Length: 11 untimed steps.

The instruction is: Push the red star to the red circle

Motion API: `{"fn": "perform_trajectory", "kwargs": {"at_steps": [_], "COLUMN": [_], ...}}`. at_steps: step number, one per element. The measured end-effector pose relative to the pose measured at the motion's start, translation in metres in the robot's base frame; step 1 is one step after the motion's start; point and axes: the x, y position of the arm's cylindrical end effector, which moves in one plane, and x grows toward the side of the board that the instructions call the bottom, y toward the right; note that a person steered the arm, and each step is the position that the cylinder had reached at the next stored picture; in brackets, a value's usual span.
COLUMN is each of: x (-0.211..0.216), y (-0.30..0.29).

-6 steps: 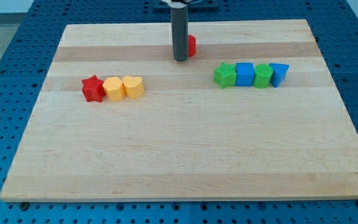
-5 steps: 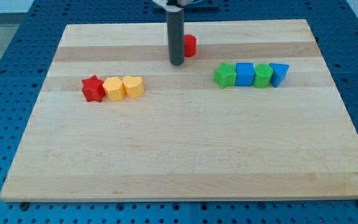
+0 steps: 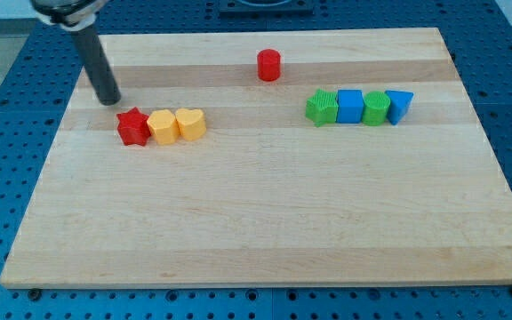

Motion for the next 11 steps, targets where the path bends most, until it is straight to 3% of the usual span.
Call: {"fn": "perform_trajectory", "kwargs": {"at_steps": [2, 4, 8, 11], "x": [0.094, 0.109, 0.033, -0.024], "y": [-0.002, 0.062, 0.034, 0.136]}}
